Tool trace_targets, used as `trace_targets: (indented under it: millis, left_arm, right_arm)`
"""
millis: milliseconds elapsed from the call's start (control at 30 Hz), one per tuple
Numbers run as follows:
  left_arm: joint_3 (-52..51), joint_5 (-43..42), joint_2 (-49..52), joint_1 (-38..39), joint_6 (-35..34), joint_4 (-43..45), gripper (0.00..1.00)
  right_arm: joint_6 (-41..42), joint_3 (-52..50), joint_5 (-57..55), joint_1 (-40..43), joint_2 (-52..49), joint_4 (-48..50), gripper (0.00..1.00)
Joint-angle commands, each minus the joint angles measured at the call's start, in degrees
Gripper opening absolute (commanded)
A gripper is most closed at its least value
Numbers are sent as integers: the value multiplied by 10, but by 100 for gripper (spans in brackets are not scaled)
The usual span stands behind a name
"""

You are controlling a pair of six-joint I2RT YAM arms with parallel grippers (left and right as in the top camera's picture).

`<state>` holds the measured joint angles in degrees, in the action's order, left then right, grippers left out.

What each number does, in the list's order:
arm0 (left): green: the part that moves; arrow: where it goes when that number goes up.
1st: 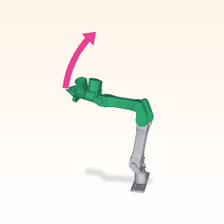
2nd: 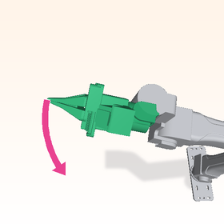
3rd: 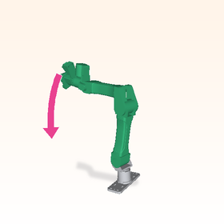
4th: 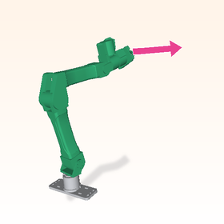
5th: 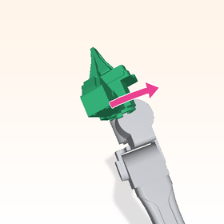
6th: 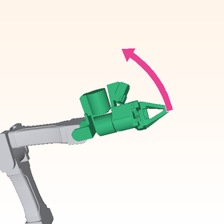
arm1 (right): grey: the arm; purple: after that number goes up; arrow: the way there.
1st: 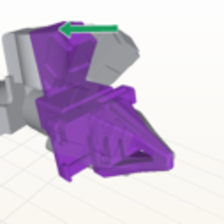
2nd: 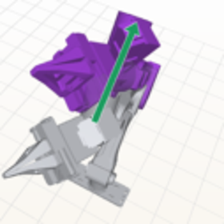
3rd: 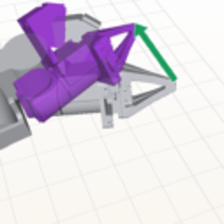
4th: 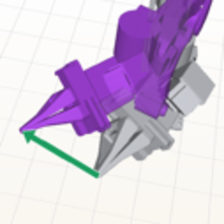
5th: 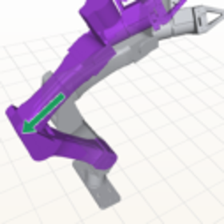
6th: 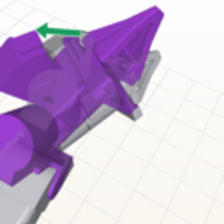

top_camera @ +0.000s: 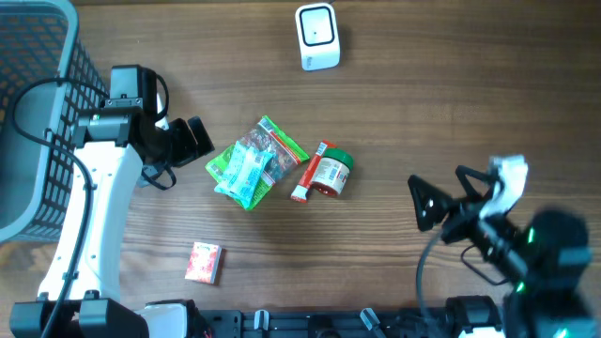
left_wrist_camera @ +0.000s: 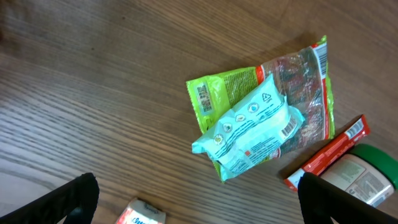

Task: Scan the item barcode
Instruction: 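Move the right gripper from rest over the green-lidded jar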

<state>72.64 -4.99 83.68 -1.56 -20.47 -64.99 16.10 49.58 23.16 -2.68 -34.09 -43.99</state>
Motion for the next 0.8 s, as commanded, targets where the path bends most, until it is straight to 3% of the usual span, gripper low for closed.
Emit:
trace_targets:
  millis: [0, 67, 167, 433, 767]
  left_arm:
    - [-1, -5, 1, -2, 7, 1, 100]
    - [-1, -5, 1, -2, 7, 1, 100]
    - [-1, -5, 1, -2, 7, 0, 100]
    - [-1, -5, 1, -2, 7, 0, 100]
    - [-1, -5, 1, -2, 7, 0, 100]
  right_arm:
    - [7, 159, -6, 3, -147, -110, 100]
    - [14, 264, 10, 3, -244, -197, 100]
    - [35, 317, 66, 3, -320, -217, 100]
    - [57, 300, 78, -13, -446, -261, 100]
    - [208, 261, -41, -142, -558, -184, 100]
